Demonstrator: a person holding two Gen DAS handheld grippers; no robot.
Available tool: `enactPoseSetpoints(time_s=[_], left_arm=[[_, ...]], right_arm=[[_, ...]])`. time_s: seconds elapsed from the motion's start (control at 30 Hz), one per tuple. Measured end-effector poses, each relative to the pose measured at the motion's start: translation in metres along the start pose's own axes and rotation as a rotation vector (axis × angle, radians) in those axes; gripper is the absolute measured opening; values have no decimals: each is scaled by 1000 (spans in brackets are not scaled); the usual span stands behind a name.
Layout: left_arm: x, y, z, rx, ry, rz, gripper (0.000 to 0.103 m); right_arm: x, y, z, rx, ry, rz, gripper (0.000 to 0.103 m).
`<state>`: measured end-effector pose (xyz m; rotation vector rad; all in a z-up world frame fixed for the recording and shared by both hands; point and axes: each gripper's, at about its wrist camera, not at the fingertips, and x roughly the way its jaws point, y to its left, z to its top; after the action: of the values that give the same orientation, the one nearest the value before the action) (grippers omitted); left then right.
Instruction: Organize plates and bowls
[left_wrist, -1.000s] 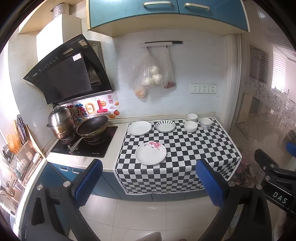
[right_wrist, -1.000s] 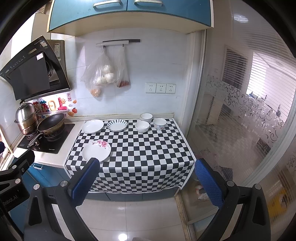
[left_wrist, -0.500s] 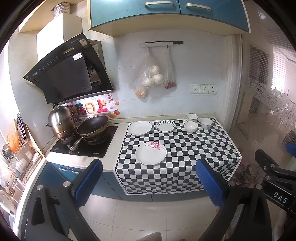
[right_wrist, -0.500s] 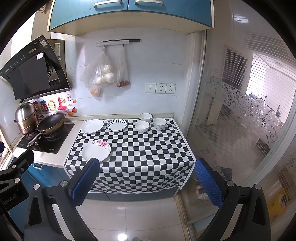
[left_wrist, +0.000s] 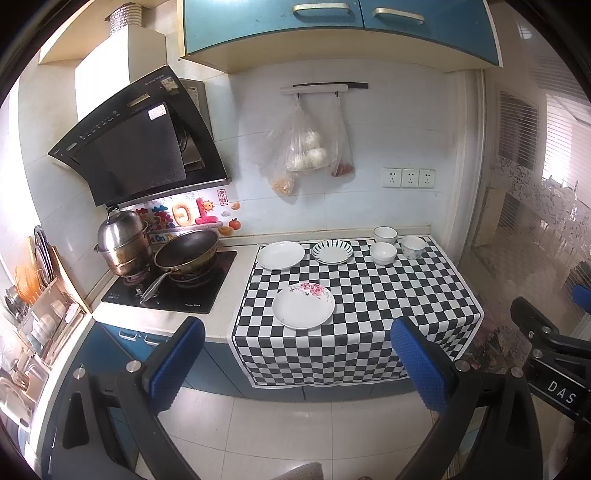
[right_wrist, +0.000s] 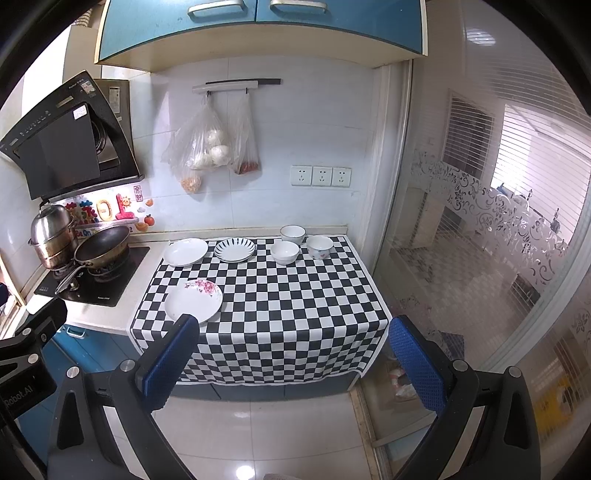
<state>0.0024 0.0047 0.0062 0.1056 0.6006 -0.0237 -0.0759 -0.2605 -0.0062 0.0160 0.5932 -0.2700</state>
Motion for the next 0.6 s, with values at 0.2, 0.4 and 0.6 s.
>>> enactPoseSetpoints(time_s=[0.2, 0.4, 0.6], left_arm=[[0, 1, -1, 1, 0, -1, 103], [0, 2, 0, -1, 0, -1, 103], [1, 6, -4, -3, -2, 1, 103]], right_arm=[[0, 1, 0, 0, 3, -1, 103], [-1, 2, 0, 1, 1, -6, 103], [-1, 1, 0, -2, 3, -2, 103]])
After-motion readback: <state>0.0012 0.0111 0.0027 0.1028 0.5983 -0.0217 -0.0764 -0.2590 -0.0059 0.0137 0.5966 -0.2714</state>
